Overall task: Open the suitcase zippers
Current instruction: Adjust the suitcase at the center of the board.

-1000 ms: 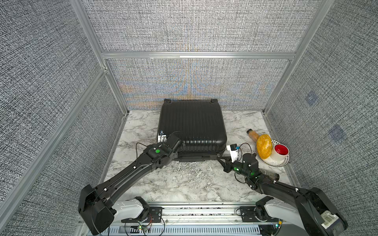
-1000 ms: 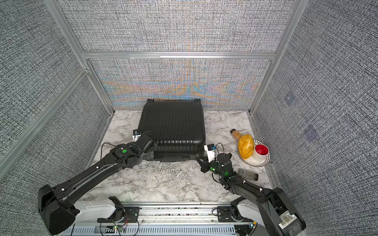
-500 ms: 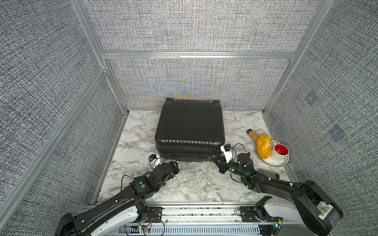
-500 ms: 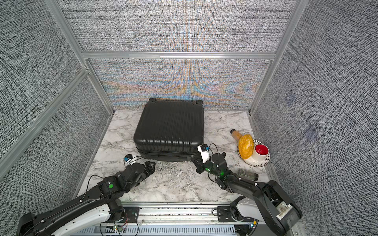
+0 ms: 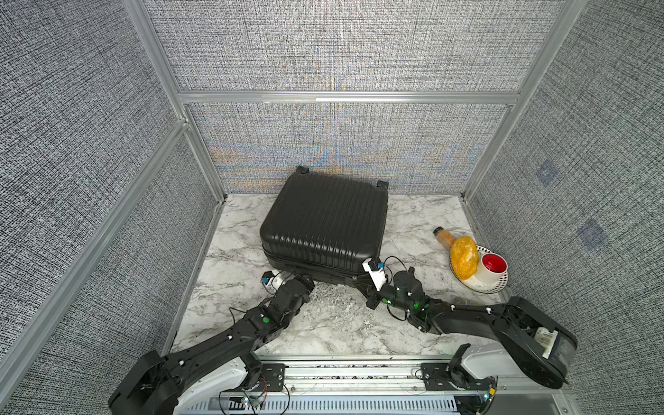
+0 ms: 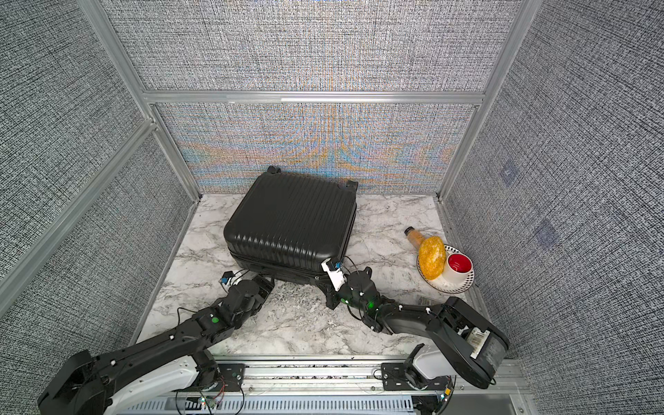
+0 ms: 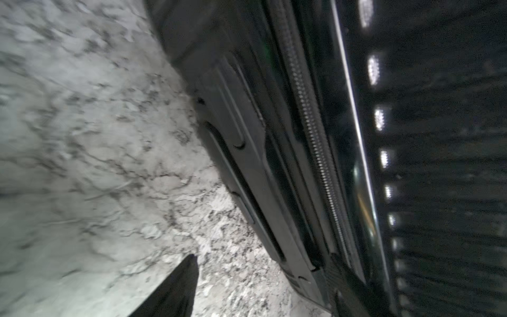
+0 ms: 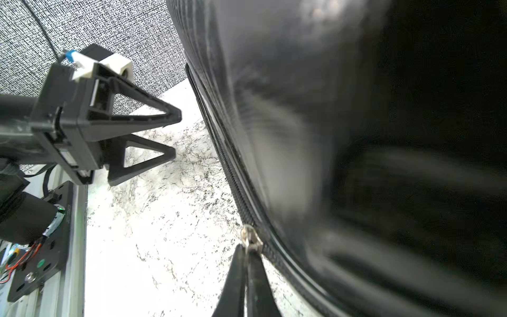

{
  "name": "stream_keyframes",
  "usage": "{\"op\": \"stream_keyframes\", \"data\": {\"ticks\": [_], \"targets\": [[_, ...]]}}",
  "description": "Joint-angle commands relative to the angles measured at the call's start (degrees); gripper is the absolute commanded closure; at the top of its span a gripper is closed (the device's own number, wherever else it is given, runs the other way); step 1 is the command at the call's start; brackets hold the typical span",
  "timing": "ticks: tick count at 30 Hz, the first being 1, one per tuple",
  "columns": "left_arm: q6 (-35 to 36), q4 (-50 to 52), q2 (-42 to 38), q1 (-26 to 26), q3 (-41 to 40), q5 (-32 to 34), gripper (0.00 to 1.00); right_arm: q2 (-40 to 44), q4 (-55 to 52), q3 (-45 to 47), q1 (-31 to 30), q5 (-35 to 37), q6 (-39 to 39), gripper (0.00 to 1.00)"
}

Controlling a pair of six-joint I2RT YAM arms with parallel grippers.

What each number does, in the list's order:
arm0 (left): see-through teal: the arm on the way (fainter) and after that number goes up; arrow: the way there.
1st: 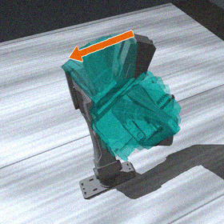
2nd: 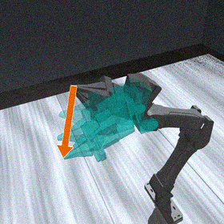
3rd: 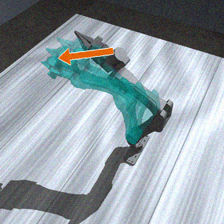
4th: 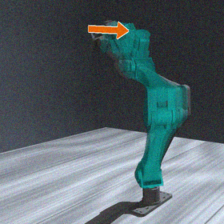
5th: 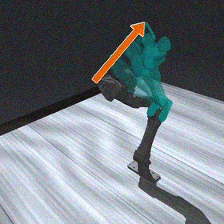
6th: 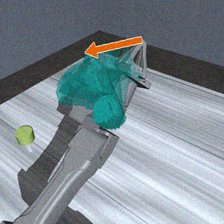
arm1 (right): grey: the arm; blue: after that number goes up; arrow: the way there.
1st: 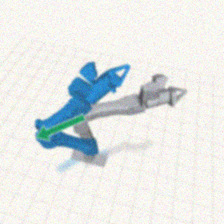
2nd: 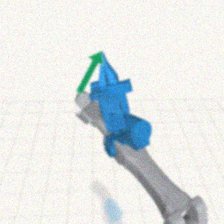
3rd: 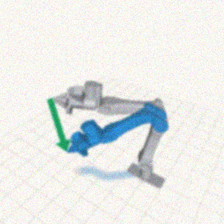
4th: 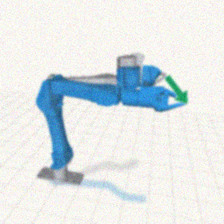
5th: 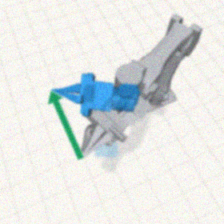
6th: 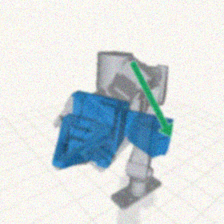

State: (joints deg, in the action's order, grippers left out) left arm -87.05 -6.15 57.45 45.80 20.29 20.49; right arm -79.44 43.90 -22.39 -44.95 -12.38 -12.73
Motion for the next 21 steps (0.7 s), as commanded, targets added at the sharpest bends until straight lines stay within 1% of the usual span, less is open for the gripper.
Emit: {"op": "stream_keyframes", "data": {"ticks": [1,5,9,13,16,21], "targets": [[-1.81,-10.61,4.47,-1.16,0.67,-3.18,0.27,0.00,3.43,-0.76,-0.45,-0.30,0.61,1.00],[-2.88,-12.01,9.51,-1.94,2.36,-4.64,0.32,-0.10,2.95,-1.03,-0.76,-0.28,0.86,1.00],[-4.93,-11.11,11.98,-2.07,3.00,-4.92,0.37,0.14,2.34,-1.34,-0.84,-0.29,1.12,1.00],[-4.76,-11.43,13.92,-2.60,3.69,-5.46,0.40,0.07,2.16,-1.51,-0.97,-0.45,1.12,1.00],[-6.17,-9.96,14.61,-2.64,3.87,-6.20,0.41,0.07,2.25,-1.46,-1.02,-0.48,0.98,1.00],[-6.21,-9.32,15.19,-2.99,3.78,-5.09,0.44,0.25,2.25,-1.38,-1.45,-0.36,0.95,1.00]]}}
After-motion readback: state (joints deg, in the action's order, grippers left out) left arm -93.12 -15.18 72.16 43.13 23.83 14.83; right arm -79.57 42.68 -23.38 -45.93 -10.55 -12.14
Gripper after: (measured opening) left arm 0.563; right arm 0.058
